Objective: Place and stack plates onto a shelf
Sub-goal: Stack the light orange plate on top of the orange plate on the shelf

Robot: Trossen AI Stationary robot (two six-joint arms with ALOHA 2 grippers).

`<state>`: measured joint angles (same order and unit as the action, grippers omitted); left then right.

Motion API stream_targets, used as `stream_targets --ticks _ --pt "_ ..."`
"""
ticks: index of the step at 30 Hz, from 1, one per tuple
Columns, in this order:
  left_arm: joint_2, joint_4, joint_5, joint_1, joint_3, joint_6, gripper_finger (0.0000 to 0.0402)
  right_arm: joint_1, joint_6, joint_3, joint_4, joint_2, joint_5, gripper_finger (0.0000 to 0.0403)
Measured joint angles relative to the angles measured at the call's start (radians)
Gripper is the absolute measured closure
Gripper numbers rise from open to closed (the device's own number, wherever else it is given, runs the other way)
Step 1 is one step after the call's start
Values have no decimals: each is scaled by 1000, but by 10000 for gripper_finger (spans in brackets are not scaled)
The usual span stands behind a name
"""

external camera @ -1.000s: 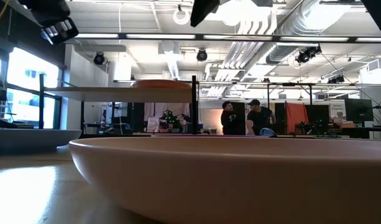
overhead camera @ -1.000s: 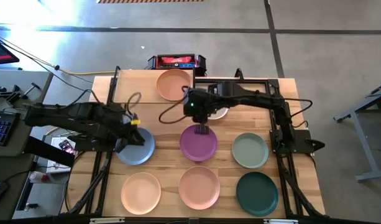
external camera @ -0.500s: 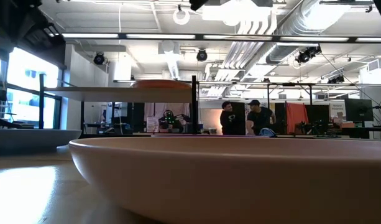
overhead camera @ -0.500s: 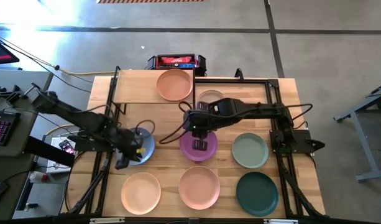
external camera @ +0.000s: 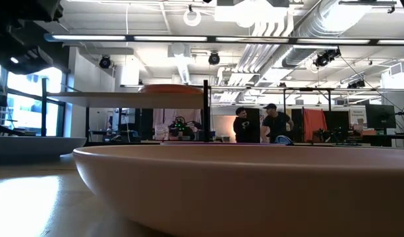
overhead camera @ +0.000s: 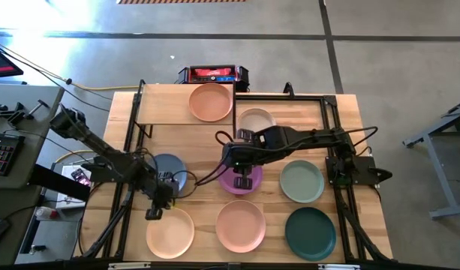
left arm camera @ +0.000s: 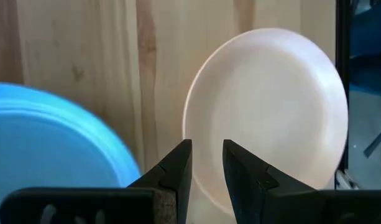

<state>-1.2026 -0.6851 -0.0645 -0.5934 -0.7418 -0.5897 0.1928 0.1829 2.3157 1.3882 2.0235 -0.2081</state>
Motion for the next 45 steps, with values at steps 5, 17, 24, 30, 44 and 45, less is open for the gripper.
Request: stream_targets --ticks 5,17,24,30,44,45 --pt "-78 61 0 -5 0 -7 323 0 -5 0 0 0 0 329" --pt "-230 123 -1 -5 0 -55 323 0 -8 0 4 0 0 329" --pt "-303 131 15 -5 0 -80 323 0 -8 0 11 0 0 329" --pt "-335 134 26 -5 0 -112 323 0 -8 0 17 0 1 329" --pt "-344 134 -1 -5 0 -128 385 0 -8 0 19 0 1 329" --pt "-343 135 -11 -5 0 -123 392 0 -8 0 19 0 1 329"
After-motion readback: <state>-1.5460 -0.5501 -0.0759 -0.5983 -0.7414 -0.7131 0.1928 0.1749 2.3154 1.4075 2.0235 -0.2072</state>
